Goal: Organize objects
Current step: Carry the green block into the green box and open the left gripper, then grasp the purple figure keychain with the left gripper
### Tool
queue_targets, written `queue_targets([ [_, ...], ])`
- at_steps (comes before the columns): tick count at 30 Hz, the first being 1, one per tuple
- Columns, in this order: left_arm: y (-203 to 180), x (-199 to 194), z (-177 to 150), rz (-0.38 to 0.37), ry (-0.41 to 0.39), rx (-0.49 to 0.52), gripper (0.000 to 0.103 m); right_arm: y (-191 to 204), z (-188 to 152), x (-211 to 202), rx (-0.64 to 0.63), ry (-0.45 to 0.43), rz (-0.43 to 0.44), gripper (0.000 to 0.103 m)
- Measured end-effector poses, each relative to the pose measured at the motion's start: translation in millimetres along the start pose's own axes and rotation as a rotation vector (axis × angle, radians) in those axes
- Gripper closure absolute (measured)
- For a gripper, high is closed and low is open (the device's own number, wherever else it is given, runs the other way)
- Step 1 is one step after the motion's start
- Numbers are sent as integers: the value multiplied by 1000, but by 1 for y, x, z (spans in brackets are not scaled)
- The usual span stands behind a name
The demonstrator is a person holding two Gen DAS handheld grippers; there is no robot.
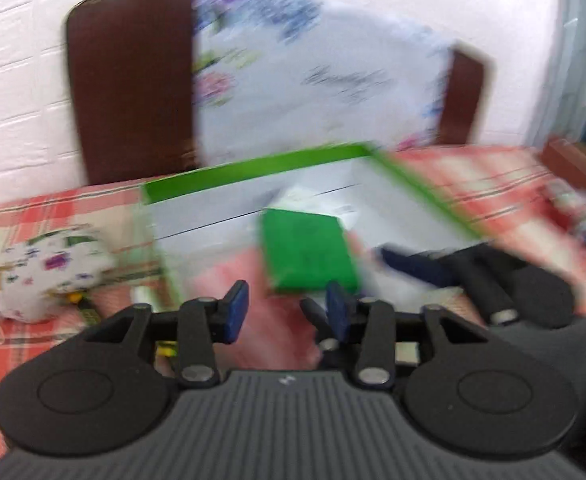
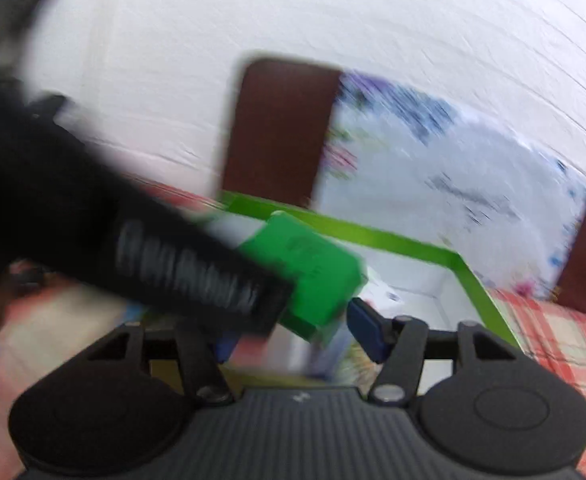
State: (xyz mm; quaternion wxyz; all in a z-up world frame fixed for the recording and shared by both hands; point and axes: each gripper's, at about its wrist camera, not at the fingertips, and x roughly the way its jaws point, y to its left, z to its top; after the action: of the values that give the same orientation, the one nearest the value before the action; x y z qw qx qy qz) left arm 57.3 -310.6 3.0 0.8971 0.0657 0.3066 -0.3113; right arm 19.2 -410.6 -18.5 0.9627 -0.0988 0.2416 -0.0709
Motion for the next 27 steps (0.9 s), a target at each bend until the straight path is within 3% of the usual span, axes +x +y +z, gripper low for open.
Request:
queue_targets([
  [4, 17, -30, -9, -34, -46, -48, 49, 5, -5, -22, 67, -45, 13, 30],
  [7, 32, -61, -27, -4, -91, -37, 49, 15, -18, -54, 93, -96, 47, 30],
  [10, 55, -74, -50, 75, -44, -55, 49, 24, -32, -77, 142, -115, 92, 30],
  [15, 85, -86, -90, 204, 50, -81, 49, 53, -47, -86, 178, -22, 194, 30],
  [20, 113, -101, -108, 230, 69, -136, 49, 88, -53, -82, 160, 63, 241, 31],
  [27, 144, -117, -120, 253, 56, -187, 49, 123, -43, -77, 101, 84, 281, 31],
])
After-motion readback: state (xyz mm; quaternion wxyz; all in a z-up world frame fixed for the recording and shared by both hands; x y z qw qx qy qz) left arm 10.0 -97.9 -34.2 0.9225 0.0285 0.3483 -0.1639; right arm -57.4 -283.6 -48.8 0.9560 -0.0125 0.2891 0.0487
